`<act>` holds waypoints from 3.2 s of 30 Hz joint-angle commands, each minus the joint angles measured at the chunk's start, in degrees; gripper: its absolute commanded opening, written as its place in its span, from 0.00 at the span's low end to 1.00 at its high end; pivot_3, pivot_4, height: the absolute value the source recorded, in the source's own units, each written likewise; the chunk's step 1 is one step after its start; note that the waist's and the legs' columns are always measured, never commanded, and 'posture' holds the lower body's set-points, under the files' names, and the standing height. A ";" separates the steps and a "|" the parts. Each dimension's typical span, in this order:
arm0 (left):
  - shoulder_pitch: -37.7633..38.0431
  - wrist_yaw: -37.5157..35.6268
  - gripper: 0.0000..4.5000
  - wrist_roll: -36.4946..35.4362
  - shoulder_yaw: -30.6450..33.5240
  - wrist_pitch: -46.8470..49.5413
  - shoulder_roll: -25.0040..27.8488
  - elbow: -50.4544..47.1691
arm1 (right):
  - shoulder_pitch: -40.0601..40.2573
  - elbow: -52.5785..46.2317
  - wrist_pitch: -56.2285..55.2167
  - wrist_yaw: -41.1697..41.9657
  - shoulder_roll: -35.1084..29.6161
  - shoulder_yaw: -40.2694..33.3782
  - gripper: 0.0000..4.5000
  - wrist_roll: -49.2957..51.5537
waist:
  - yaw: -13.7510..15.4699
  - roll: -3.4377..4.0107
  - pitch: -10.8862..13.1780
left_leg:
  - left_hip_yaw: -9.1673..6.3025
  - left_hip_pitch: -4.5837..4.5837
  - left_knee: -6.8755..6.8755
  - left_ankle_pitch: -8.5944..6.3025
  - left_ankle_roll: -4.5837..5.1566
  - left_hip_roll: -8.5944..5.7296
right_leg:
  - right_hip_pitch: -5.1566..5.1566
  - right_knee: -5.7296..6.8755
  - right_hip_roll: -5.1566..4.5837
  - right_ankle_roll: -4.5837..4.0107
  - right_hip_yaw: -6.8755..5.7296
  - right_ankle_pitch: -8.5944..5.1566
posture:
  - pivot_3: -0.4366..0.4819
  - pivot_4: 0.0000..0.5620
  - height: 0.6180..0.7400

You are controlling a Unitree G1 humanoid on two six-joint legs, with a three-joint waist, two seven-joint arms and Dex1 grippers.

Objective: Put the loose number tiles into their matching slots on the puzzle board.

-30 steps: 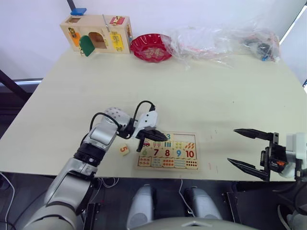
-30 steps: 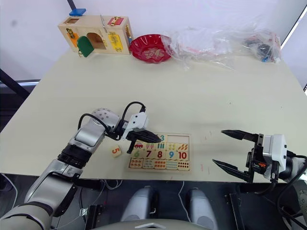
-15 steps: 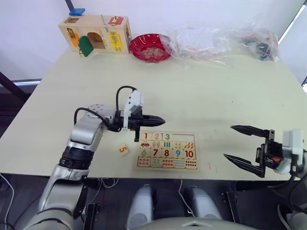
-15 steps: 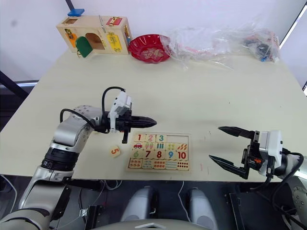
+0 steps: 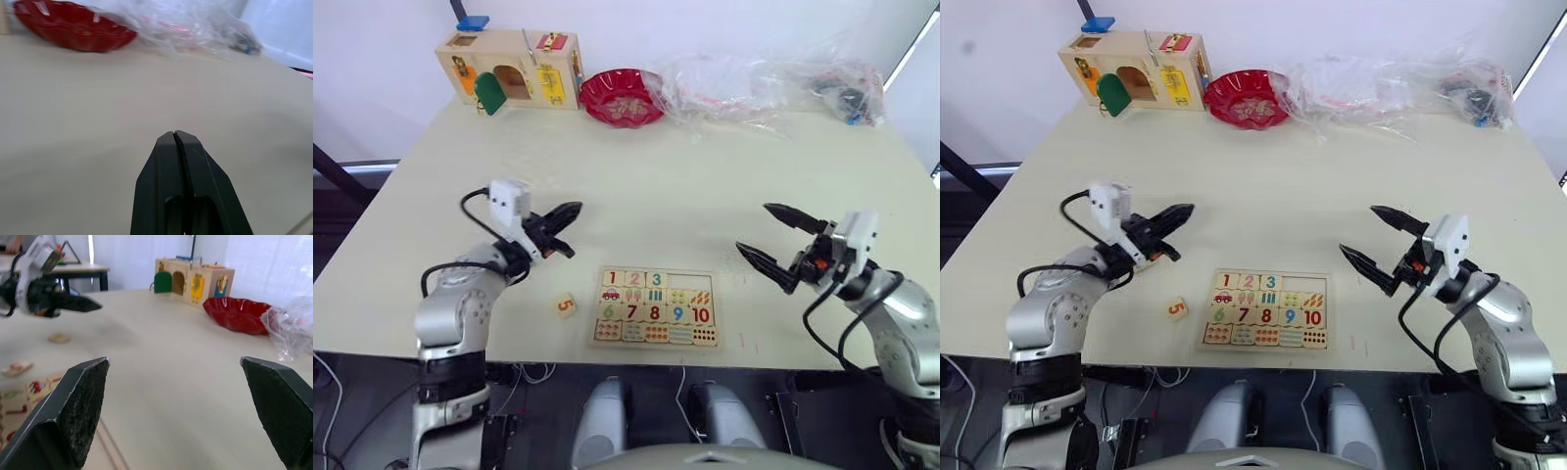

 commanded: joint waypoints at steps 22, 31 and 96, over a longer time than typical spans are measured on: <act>39.71 -11.24 0.52 -8.13 18.64 -15.83 2.28 -5.64 | 0.74 16.52 2.49 27.40 -12.56 -2.51 1.00 4.05 | -1.08 -0.09 -0.03 | 0.31 0.68 -0.50 -0.14 0.17 0.03 | 0.24 -0.21 -0.30 -0.13 0.31 -0.10 | 0.48 0.27 1.00; 40.77 -15.21 0.99 -7.50 17.84 -19.21 4.17 -0.33 | 9.85 13.75 1.53 26.76 -14.72 -10.25 1.00 5.58 | -1.33 -0.14 -0.06 | 0.35 0.80 -0.74 -0.16 0.15 0.11 | 0.16 -0.32 -0.40 -0.18 0.37 -0.15 | 0.48 0.27 1.00; 2.34 -41.31 0.99 5.30 -3.13 -26.81 30.75 37.79 | 10.71 -4.77 5.36 26.76 -14.09 -7.28 1.00 11.78 | -0.93 -0.13 0.01 | 0.50 0.66 -1.42 -0.14 0.17 -0.04 | 0.08 -0.92 -1.31 -0.19 -1.09 -0.13 | 0.48 0.27 1.00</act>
